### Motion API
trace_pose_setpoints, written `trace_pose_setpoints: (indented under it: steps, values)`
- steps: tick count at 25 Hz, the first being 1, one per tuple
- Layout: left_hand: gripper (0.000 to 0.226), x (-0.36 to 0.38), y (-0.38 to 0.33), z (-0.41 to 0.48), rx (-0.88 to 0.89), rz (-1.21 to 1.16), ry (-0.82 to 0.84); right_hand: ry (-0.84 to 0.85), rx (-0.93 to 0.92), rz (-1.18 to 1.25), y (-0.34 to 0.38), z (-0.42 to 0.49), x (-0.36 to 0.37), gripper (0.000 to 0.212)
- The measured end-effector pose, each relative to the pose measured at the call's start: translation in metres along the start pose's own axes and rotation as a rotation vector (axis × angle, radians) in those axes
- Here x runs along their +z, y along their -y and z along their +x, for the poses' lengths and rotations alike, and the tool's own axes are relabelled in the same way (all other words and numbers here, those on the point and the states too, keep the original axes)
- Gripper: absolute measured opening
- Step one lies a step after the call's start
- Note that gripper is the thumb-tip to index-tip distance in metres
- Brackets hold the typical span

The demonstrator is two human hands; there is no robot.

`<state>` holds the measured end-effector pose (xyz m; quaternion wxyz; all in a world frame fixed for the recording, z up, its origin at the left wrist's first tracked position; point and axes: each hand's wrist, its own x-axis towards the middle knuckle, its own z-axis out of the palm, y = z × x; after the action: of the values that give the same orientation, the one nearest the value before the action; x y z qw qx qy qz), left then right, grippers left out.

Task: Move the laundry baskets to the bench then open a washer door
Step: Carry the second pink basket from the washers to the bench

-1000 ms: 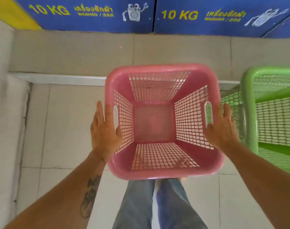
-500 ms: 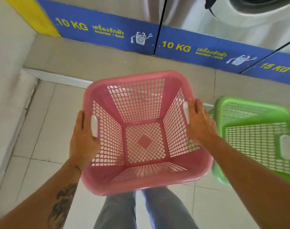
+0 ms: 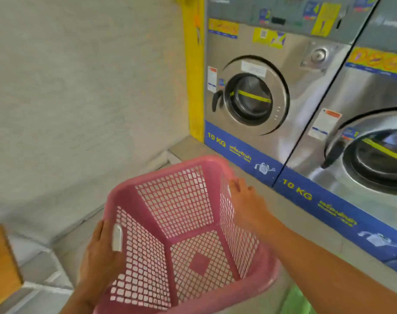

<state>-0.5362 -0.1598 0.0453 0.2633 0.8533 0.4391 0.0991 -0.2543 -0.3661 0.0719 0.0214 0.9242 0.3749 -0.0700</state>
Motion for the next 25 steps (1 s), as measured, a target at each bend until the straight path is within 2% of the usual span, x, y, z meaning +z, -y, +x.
trace_pose_setpoints:
  steps: [4, 7, 11, 16, 20, 25]
  values:
    - [0.09, -0.089, 0.076, -0.084, -0.196, 0.03, -0.225, -0.089, -0.31, -0.028, 0.123, -0.021, -0.041, 0.075]
    - [0.098, -0.154, 0.154, -0.15, -0.328, 0.075, -0.308, -0.136, -0.499, 0.017, 0.227, -0.057, -0.055, 0.072]
    - [0.105, -0.242, 0.258, -0.263, -0.41, 0.135, -0.465, -0.162, -0.736, 0.062, 0.379, -0.123, -0.054, 0.063]
    - [0.098, -0.34, 0.368, -0.394, -0.464, 0.198, -0.696, -0.15, -0.971, 0.095, 0.563, -0.219, -0.051, 0.06]
    - [0.113, -0.4, 0.436, -0.469, -0.667, 0.21, -0.727, -0.111, -1.108, 0.075, 0.688, -0.278, -0.05, 0.053]
    - [0.093, -0.459, 0.534, -0.52, -0.893, 0.239, -0.775, -0.042, -1.265, 0.111, 0.843, -0.323, -0.044, 0.042]
